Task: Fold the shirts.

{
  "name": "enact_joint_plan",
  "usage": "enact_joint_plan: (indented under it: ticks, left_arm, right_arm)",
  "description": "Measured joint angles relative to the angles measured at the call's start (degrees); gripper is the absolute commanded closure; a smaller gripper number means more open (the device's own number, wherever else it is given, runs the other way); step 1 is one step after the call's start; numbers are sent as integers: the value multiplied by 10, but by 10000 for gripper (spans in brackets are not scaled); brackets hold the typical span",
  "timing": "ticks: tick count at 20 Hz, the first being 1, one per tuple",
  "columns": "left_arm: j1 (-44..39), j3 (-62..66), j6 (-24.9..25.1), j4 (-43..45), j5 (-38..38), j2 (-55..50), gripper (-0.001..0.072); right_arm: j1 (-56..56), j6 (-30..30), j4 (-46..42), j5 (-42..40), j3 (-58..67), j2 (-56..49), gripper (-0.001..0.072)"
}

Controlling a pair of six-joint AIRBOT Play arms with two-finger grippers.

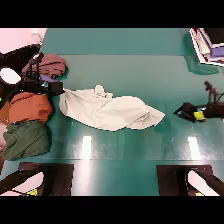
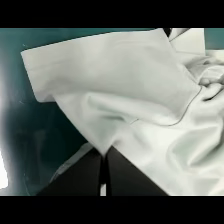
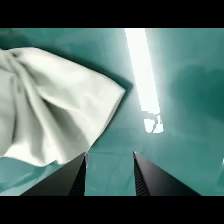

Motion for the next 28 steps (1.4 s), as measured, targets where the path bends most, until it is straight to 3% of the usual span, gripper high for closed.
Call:
enact_joint_plan:
  ticks: [6,7,8,9,15,22,28]
  left_arm:
    - [0,1,1,0,8,0,680]
    - [0,1,1,0,9,0,681]
    - [0,1,1,0,9,0,681]
    - [0,2,1,0,9,0,682]
    - [1,59,1,3,12,50,682]
    - [1,322,2,14,8,182,683]
    - [1,529,-6,14,-10,229,684]
  right_arm:
    - [48,-36,81,-81,-35,-104,378]
    - [60,-38,90,-86,-24,-122,426]
    - [70,-41,90,-94,-12,-137,598]
    - [80,-43,89,-108,2,-152,697]
    - [102,-50,71,-119,130,-133,697]
    - [54,-55,35,-58,394,46,698]
    - [-39,-56,31,-26,572,153,698]
